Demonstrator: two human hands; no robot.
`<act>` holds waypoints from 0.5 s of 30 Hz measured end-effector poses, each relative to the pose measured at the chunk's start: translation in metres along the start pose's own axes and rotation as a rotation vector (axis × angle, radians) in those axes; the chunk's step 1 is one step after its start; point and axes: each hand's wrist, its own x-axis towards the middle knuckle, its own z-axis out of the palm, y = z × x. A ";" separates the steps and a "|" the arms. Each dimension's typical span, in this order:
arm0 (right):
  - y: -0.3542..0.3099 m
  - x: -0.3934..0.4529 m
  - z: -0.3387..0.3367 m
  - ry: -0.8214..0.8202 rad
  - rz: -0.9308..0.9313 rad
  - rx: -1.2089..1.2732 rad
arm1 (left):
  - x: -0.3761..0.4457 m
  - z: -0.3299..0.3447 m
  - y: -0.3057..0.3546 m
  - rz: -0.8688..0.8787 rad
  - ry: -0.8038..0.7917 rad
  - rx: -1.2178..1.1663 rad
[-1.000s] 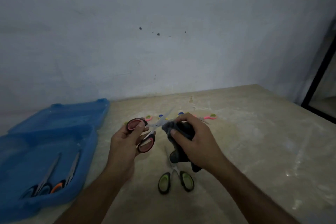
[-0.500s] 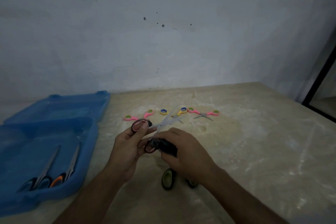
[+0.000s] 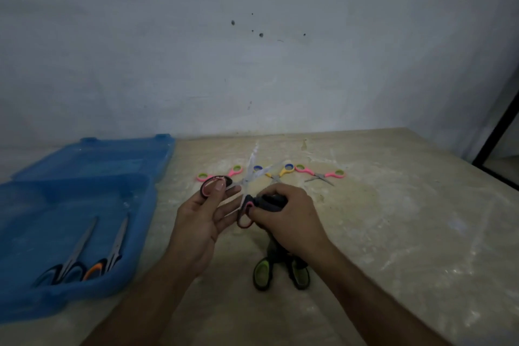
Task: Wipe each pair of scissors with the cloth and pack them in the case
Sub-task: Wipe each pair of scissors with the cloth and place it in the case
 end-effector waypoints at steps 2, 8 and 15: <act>0.002 0.002 -0.006 0.018 0.003 -0.011 | 0.000 -0.003 0.001 0.000 -0.002 0.051; -0.002 -0.004 -0.011 -0.031 0.006 0.001 | -0.001 -0.001 0.001 0.005 0.010 0.096; -0.023 -0.007 -0.024 -0.082 -0.422 -0.223 | -0.002 -0.002 0.002 0.061 0.009 0.167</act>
